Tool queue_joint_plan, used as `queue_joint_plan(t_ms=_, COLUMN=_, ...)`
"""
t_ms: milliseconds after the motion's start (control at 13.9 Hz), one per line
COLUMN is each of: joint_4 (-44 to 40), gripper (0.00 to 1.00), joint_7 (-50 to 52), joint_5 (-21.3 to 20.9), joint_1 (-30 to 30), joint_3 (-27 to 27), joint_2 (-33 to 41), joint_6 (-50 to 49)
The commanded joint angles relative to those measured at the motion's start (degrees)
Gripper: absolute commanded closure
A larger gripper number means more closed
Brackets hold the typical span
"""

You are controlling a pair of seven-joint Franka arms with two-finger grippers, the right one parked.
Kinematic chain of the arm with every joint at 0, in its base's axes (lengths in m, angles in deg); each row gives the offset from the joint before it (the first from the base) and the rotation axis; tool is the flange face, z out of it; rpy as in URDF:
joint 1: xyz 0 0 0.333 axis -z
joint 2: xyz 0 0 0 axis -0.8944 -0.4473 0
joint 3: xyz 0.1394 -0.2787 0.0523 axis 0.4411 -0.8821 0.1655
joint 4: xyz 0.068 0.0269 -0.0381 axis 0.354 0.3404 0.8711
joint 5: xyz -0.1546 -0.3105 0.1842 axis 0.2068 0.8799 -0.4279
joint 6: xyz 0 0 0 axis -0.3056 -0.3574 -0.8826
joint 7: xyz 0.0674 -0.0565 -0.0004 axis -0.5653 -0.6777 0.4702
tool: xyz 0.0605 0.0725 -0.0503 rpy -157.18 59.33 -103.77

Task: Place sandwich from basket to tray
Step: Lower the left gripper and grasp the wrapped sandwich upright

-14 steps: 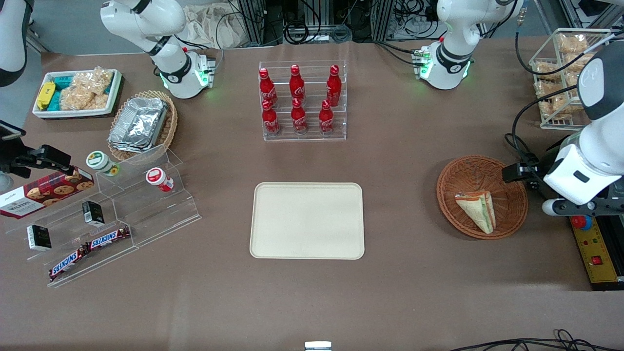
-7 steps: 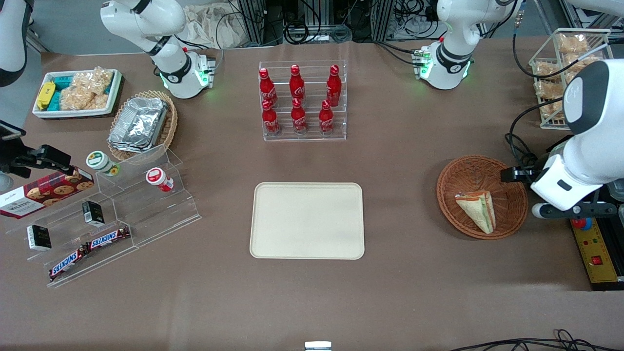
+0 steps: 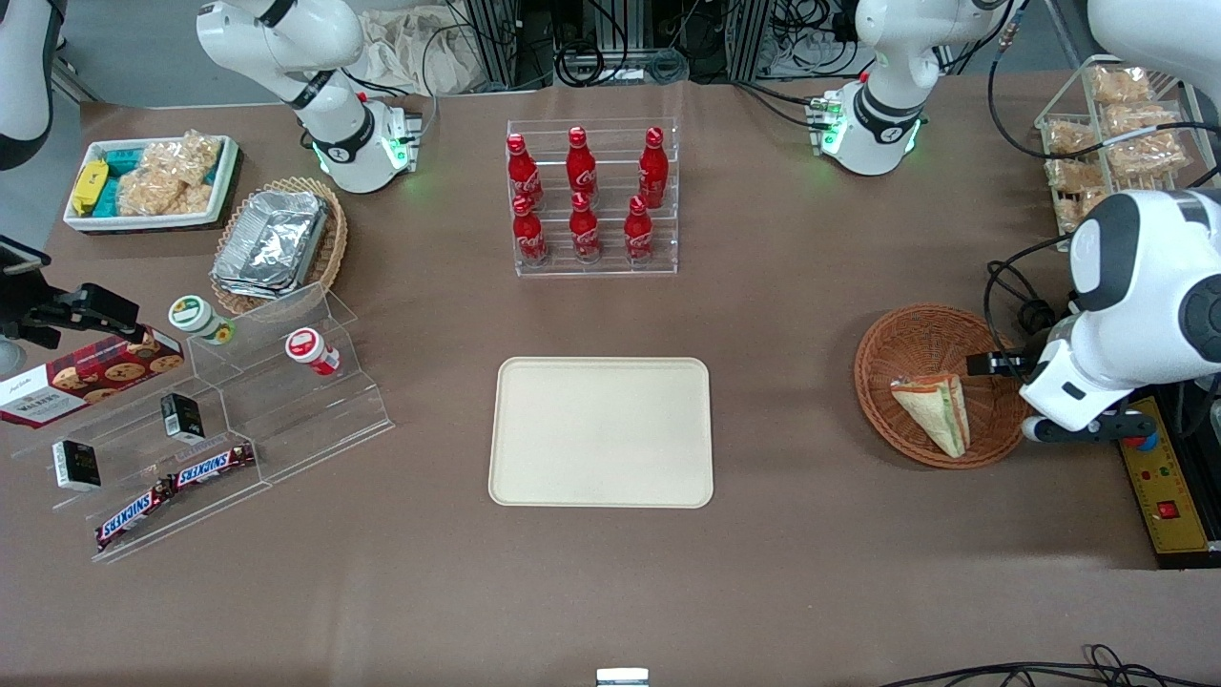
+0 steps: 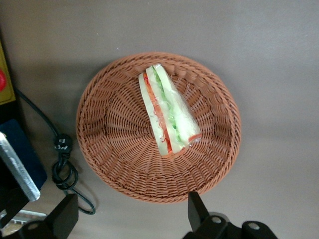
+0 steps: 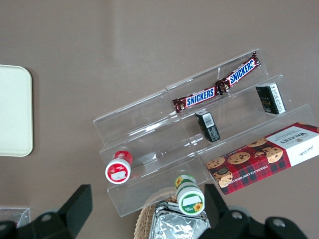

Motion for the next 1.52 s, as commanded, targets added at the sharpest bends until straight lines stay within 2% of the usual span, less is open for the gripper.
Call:
queue_joint_plan(t_ms=0, joint_4=2.98, gripper=0.02, joint_7=3.09, joint_5=0.66, joint_1=-0.21, joint_3=-0.16, joint_2=-0.25, joint_6=2.92)
queue_joint_plan(t_ms=216, joint_4=8.67, gripper=0.02, joint_7=14.67, joint_5=0.83, joint_1=-0.3, joint_3=-0.25, joint_2=-0.87, joint_6=16.07)
queue_joint_plan(t_ms=505, joint_4=11.77, gripper=0.02, joint_7=24.09, joint_5=1.45, joint_1=-0.82, joint_3=-0.25, joint_2=-4.64, joint_6=25.06)
queue_joint_plan(t_ms=794, joint_4=13.18, gripper=0.02, joint_7=25.61, joint_5=1.36, joint_1=-1.35, joint_3=-0.25, joint_2=-7.72, joint_6=30.25)
queue_joint_plan(t_ms=866, joint_4=13.44, gripper=0.12, joint_7=25.61, joint_5=1.27, joint_1=-1.35, joint_3=-0.25, joint_2=-8.07, joint_6=30.61)
queue_joint_plan(t_ms=1155, joint_4=11.96, gripper=1.0, joint_7=25.7, joint_5=1.27, joint_1=-0.65, joint_3=-0.51, joint_2=-6.94, joint_6=25.89)
queue_joint_plan(t_ms=1443, joint_4=8.54, gripper=1.0, joint_7=25.08, joint_5=1.27, joint_1=0.23, joint_3=-0.95, joint_2=-3.6, joint_6=16.76)
